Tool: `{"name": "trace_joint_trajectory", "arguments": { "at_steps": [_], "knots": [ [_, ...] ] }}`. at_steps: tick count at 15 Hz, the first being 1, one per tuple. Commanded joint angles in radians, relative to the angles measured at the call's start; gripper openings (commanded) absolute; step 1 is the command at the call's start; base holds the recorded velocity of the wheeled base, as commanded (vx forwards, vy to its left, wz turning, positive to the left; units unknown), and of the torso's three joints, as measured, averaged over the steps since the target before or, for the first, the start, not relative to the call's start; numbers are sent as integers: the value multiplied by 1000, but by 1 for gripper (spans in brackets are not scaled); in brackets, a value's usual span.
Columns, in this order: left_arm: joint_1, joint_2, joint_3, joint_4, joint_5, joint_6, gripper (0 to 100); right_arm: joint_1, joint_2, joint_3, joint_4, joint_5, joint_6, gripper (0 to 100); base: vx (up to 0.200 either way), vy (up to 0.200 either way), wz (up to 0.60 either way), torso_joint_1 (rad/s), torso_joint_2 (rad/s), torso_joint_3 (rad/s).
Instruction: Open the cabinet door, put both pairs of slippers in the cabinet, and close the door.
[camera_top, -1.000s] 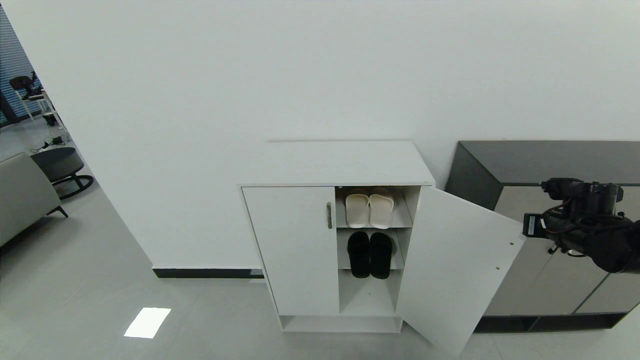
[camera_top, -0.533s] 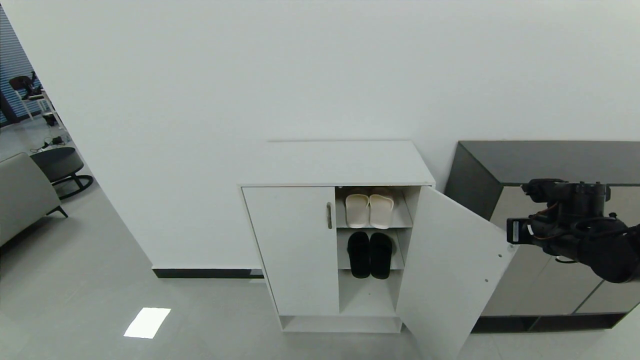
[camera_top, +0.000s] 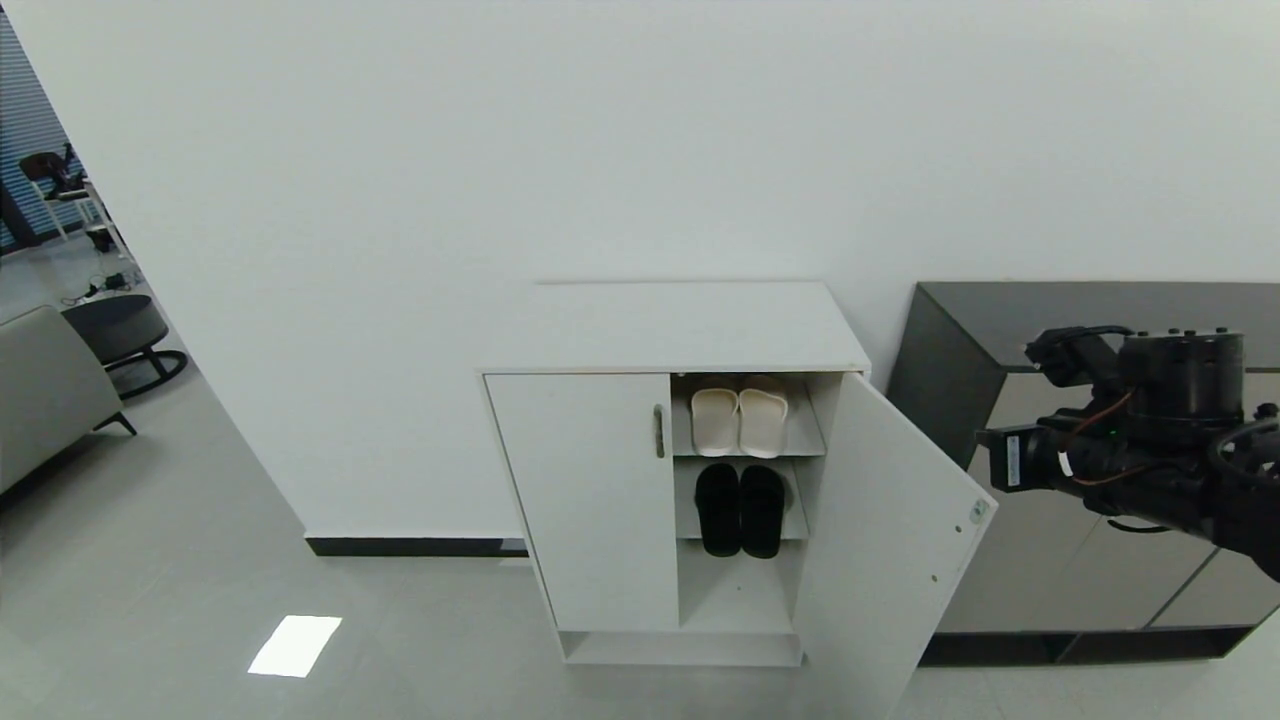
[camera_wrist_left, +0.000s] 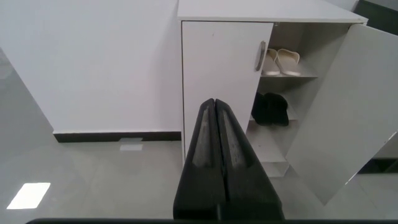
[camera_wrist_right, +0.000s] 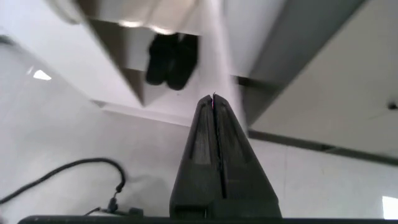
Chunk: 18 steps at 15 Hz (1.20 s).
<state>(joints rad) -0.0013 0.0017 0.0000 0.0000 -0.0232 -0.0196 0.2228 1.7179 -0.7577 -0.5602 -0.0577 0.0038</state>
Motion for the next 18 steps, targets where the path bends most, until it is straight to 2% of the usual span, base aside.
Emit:
{"name": "trace_joint_trajectory", "arguments": {
  "at_steps": [1,4,10,13,14,15,16,17,18],
  "knots": [
    [0,1,0,0,0,0,0,-60,75,-25,-3,-2,-7,0,0,0,0,0,0,0],
    [0,1,0,0,0,0,0,-112,154,-37,-21,-2,-35,0,0,0,0,0,0,0],
    [0,1,0,0,0,0,0,-76,230,-20,-43,-4,-62,0,0,0,0,0,0,0],
    [0,1,0,0,0,0,0,-5,232,8,-43,-2,-59,0,0,0,0,0,0,0],
    [0,1,0,0,0,0,0,53,229,24,-43,-2,-44,0,0,0,0,0,0,0],
    [0,1,0,0,0,0,0,53,229,24,-43,-2,-44,0,0,0,0,0,0,0],
    [0,1,0,0,0,0,0,171,193,43,-56,-2,38,0,0,0,0,0,0,0],
    [0,1,0,0,0,0,0,248,154,50,-60,-8,93,0,0,0,0,0,0,0],
    [0,1,0,0,0,0,0,276,134,52,-61,-28,94,0,0,0,0,0,0,0]
  ]
}}
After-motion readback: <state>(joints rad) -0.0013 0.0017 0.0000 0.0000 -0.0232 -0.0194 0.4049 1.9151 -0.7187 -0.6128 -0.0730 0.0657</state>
